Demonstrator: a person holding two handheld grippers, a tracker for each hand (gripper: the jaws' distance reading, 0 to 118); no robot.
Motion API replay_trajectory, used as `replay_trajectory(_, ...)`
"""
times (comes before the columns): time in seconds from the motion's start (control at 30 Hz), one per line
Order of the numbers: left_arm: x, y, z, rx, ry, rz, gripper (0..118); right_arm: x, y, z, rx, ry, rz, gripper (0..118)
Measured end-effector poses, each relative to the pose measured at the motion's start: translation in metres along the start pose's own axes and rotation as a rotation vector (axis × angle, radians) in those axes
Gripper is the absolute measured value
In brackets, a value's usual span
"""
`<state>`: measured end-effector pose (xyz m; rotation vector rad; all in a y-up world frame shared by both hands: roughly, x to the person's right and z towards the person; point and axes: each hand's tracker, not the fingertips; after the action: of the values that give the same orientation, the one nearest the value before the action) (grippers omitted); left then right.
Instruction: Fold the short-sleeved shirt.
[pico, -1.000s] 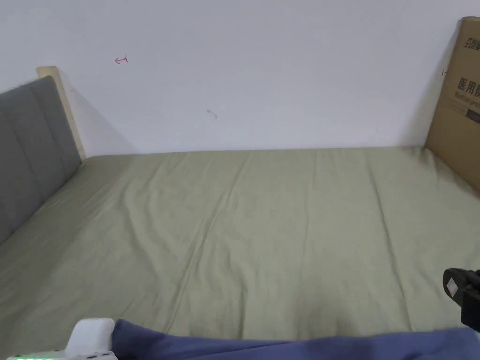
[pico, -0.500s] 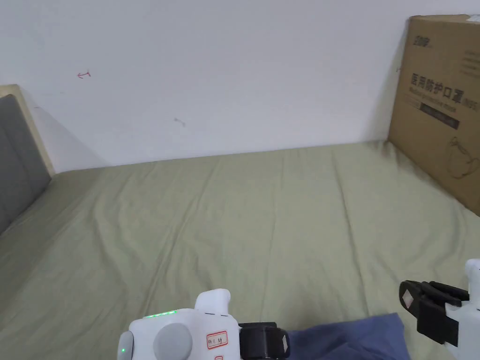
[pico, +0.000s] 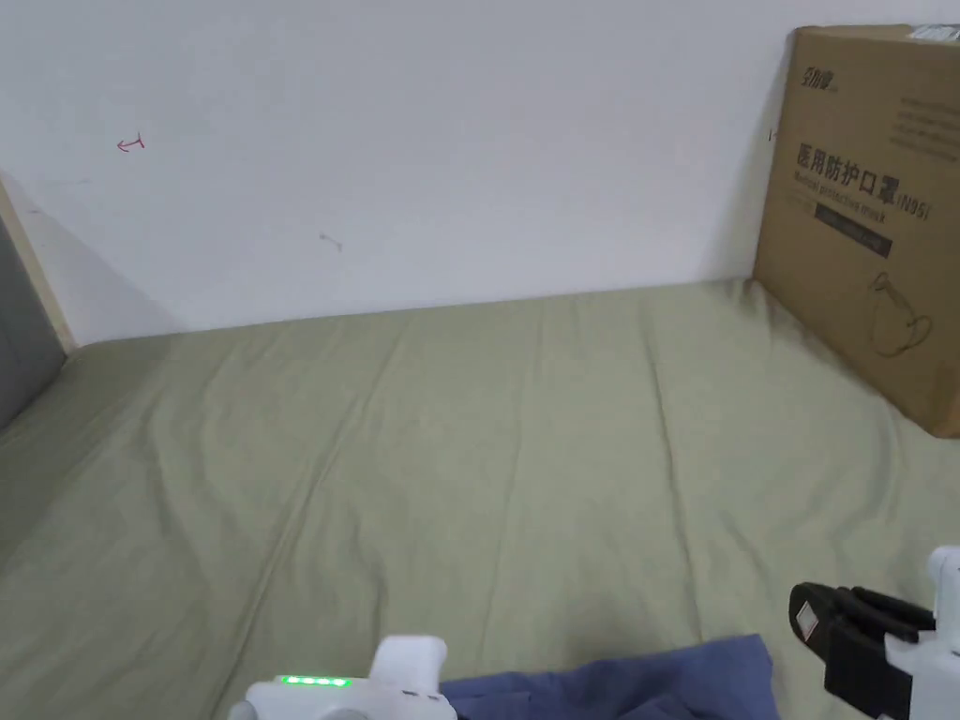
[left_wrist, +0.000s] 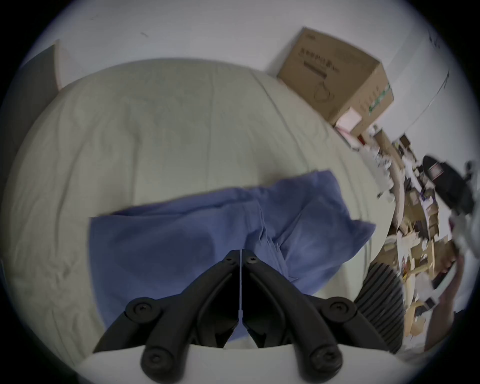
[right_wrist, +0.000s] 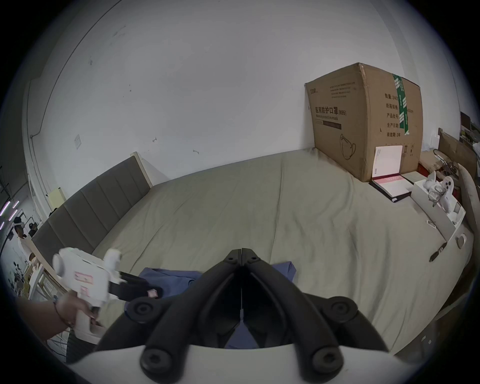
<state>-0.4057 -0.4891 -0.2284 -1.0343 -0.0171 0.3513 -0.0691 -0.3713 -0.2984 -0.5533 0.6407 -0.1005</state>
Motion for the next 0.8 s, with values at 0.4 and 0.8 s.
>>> replay_trajectory(0.4,-0.02,-0.016,0.038,0.108,-0.636,0.23,0,0.002,0.005,0.002,-0.034,-0.028,0.022,0)
replay_trajectory(0.8,-0.23,-0.069,0.08,0.149,-0.485,0.604,118,-0.017,0.018,-0.003,-0.038,-0.014,0.038,0)
